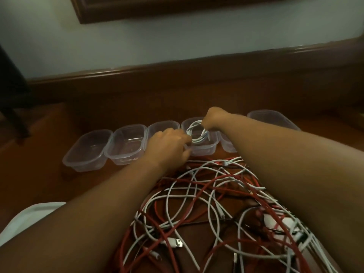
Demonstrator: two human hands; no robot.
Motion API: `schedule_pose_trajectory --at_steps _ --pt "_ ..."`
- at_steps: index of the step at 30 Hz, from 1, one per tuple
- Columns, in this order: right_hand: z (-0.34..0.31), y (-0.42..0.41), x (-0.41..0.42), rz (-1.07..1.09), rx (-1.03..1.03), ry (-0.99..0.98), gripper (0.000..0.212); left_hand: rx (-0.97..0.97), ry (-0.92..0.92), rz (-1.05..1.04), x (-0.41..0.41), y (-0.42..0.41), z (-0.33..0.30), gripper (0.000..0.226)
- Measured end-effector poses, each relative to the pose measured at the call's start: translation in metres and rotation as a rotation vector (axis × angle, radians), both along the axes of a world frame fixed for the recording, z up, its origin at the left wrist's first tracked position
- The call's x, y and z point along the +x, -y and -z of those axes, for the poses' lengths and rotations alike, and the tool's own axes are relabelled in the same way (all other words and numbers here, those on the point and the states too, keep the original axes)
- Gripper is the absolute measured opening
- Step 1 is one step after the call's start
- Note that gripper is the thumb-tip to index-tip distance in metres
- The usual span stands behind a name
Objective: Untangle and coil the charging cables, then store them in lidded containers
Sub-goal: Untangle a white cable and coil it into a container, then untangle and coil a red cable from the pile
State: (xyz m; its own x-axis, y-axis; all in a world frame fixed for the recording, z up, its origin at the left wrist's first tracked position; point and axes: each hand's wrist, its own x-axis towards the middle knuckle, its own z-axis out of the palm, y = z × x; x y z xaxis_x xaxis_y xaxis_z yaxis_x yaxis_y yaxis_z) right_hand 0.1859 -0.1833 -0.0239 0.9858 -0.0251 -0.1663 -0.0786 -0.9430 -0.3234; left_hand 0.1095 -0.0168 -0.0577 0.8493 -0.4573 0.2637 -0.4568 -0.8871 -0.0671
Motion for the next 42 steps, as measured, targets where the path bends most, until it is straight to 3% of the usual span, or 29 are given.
schedule_pose_trajectory --at_steps 10,12,15,19,22,26,28,37,42 --pt "0.010 0.014 -0.011 0.037 0.205 0.236 0.033 -0.079 0.003 -0.015 -0.011 0.004 -0.004 0.027" --pt "0.005 0.017 -0.027 -0.001 0.198 0.250 0.030 -0.144 -0.046 -0.019 -0.023 0.004 -0.008 0.021" --pt "-0.001 0.020 -0.065 -0.079 0.228 0.252 0.022 -0.227 -0.257 0.004 -0.049 0.001 -0.008 0.016" --pt "-0.001 0.018 -0.130 -0.163 0.196 0.235 0.017 -0.112 -0.432 0.016 -0.089 -0.005 -0.005 0.016" --pt "0.005 0.018 -0.177 -0.223 0.154 0.156 0.017 0.037 -0.432 -0.055 -0.113 -0.007 -0.001 0.019" --pt "0.010 0.019 -0.229 -0.269 0.146 0.136 0.015 0.036 -0.373 -0.166 -0.135 -0.004 0.002 0.019" --pt "0.010 0.019 -0.249 -0.280 0.160 0.160 0.015 -0.090 -0.338 -0.203 -0.143 -0.001 -0.002 0.018" --pt "-0.016 0.008 -0.308 -0.268 0.478 0.134 0.039 -1.266 -0.276 -0.247 -0.174 0.027 -0.087 0.010" --pt "-0.039 -0.003 -0.331 -0.290 0.824 0.054 0.042 -1.541 -0.330 -0.114 -0.190 0.042 -0.121 0.011"
